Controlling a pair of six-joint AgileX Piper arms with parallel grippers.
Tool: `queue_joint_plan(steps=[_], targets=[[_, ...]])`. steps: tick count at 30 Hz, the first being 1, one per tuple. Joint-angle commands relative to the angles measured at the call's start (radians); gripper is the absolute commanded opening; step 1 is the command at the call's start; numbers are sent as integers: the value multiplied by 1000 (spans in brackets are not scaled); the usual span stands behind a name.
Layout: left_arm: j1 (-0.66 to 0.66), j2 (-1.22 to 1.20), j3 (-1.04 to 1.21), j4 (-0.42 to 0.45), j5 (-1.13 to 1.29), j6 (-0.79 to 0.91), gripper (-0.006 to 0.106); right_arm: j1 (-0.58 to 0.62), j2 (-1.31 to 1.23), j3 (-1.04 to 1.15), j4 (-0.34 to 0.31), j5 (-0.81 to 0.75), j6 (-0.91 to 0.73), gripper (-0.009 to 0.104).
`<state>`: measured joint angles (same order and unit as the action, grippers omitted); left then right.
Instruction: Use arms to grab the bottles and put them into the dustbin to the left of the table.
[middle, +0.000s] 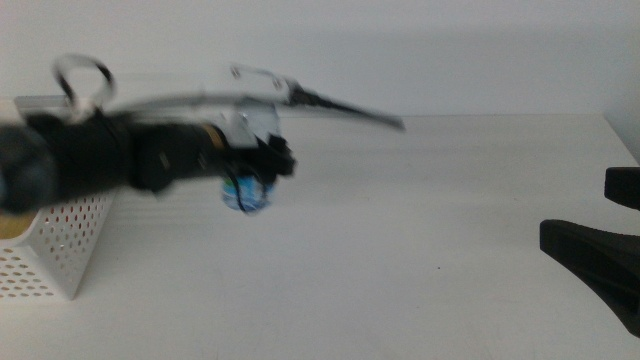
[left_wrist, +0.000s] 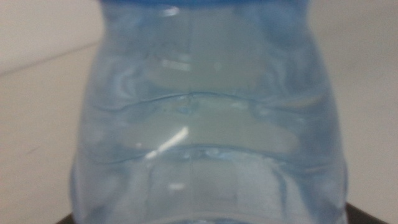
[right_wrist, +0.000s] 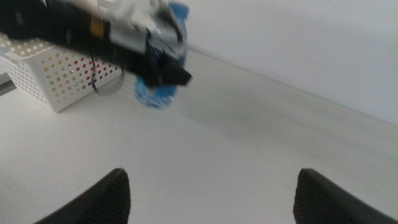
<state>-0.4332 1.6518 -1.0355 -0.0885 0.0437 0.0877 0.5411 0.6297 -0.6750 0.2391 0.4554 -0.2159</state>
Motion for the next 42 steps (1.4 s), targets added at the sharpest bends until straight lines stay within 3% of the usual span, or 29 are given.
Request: queue_joint_plan(steps=[1, 8, 12, 24, 34, 38, 42], targets=[[44, -88, -141, -14, 185, -2, -5, 6, 0, -36, 2, -65, -9, 75], [202, -88, -433, 0, 730, 3, -5, 6, 0, -36, 2, -65, -9, 75], [346, -88, -529, -2, 905, 75, -5, 6, 0, -36, 2, -65, -9, 75], [674, -7, -588, 3, 985, 141, -5, 6, 0, -36, 2, -65, -9, 75], [715, 152, -588, 3, 958, 149, -3, 6, 0, -36, 2, -65, -9, 75], [715, 195, -588, -1, 939, 149, 5, 6, 0, -36, 2, -65, -9, 75], [715, 220, -588, 4, 905, 154, 26, 6, 0, -36, 2, -65, -9, 75]])
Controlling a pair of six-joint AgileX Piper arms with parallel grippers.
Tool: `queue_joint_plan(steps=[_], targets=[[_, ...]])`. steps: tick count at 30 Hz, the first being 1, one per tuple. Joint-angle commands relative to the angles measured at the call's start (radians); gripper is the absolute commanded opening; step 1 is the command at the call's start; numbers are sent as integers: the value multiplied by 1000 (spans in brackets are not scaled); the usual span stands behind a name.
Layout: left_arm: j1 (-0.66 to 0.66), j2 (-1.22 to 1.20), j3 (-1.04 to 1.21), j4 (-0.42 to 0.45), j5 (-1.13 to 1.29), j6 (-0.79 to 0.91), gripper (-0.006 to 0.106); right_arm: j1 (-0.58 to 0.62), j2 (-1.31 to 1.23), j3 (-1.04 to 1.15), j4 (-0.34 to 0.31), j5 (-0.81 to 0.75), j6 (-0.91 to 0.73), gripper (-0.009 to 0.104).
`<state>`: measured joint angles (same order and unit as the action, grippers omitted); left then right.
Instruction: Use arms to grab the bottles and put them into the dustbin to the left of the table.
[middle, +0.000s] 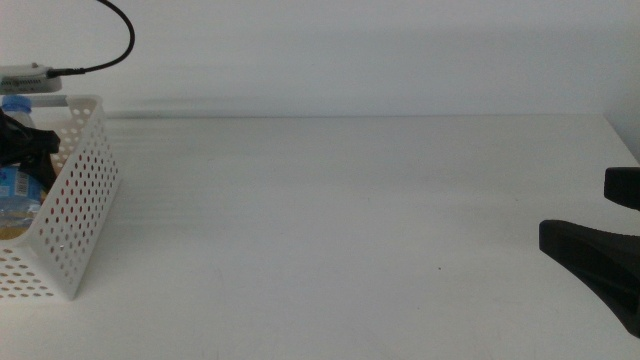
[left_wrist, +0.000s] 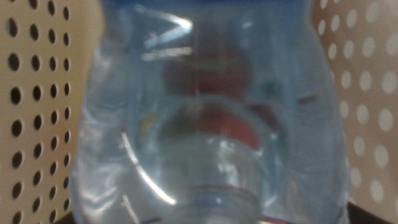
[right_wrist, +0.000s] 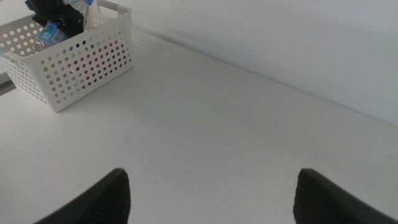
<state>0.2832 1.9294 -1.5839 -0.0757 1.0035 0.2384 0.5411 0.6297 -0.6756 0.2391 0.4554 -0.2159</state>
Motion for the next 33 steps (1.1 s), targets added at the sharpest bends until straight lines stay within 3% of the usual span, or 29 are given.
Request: queue_joint_plan(steps=[1, 7, 19, 33], targets=[[-1, -57, -40, -11, -57, 5, 34, 6, 0, -35, 2, -65, -9, 75], [-1, -54, -40, -10, -45, 43, 91, 6, 0, -35, 2, -65, -9, 75], [-44, -205, -40, -48, -3, -7, 90, 6, 0, -35, 2, -65, -9, 75], [-443, -429, -40, -91, -182, -88, 82, 6, 0, -35, 2, -65, -9, 75]])
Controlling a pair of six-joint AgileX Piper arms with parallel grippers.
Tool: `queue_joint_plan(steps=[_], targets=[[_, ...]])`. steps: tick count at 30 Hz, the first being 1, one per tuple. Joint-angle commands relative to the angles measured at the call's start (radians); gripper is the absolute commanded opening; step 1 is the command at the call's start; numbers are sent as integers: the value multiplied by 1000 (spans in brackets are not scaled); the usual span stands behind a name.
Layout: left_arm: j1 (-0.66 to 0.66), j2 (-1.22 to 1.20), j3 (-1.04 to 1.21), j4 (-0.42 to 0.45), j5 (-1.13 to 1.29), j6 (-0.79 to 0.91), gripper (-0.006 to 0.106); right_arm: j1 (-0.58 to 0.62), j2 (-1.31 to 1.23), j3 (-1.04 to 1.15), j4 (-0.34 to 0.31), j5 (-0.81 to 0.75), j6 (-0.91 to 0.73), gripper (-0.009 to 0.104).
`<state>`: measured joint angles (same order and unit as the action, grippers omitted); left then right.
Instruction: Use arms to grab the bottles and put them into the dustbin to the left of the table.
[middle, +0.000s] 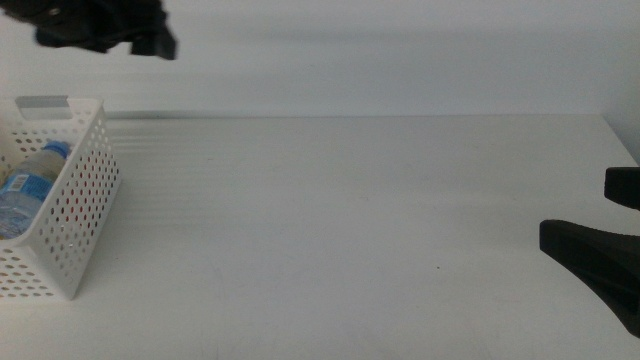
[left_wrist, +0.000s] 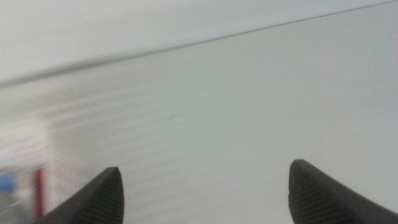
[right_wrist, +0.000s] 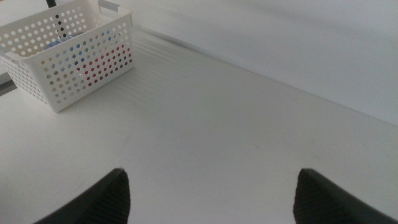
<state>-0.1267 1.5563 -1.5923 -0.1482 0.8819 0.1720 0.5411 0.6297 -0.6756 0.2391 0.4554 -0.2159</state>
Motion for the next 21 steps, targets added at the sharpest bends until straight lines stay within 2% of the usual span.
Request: queue_joint_plan(steps=[1, 6, 12, 21], targets=[[-53, -64, -31, -24, -59, -29, 82, 6, 0, -35, 2, -65, -9, 75], [-111, -117, -21, -22, -63, -71, 82, 6, 0, -35, 2, -65, -9, 75], [-164, -267, 141, 46, -203, -172, 82, 6, 0, -35, 2, -65, -9, 75], [-173, -459, 320, 98, -257, -172, 82, 6, 0, -35, 2, -65, -9, 75]])
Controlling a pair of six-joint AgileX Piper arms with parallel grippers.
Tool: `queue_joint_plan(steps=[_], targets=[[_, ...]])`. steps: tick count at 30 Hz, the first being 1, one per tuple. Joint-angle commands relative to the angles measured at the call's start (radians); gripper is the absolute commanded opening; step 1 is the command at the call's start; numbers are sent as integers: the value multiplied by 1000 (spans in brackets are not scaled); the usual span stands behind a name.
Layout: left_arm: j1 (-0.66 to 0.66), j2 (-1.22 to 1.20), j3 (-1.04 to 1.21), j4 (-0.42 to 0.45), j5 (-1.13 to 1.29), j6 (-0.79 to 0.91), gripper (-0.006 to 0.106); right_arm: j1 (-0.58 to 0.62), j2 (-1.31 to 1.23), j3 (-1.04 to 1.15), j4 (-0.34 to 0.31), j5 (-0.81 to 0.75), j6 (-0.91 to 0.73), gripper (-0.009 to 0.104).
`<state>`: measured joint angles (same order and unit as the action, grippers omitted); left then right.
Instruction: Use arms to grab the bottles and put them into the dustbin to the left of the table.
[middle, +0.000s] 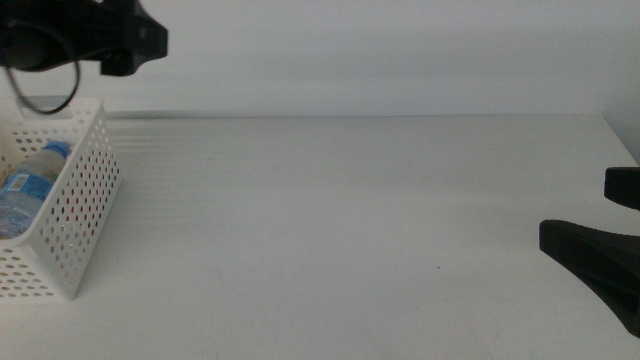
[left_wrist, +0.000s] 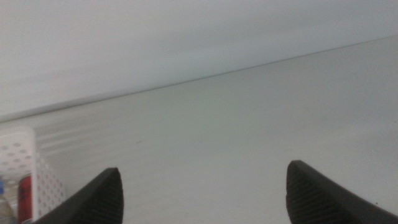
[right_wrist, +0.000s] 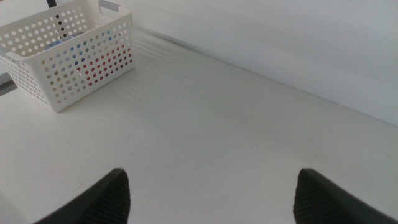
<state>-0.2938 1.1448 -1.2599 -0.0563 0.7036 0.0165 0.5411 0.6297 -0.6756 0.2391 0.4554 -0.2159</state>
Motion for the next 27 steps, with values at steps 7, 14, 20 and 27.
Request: queue_joint_plan(steps=[7, 14, 20, 27], targets=[[-6, -99, -4, 8, -62, -17, 82, 6, 0, -35, 2, -65, -9, 75], [-6, -69, -4, 8, -62, -17, 82, 6, 0, -35, 2, -65, -9, 75], [-6, -37, -3, 7, -63, -17, 82, 2, 1, 2, -42, -88, -9, 75], [7, -171, 157, 82, -224, -17, 82, -70, -42, 83, -186, -279, -9, 75]])
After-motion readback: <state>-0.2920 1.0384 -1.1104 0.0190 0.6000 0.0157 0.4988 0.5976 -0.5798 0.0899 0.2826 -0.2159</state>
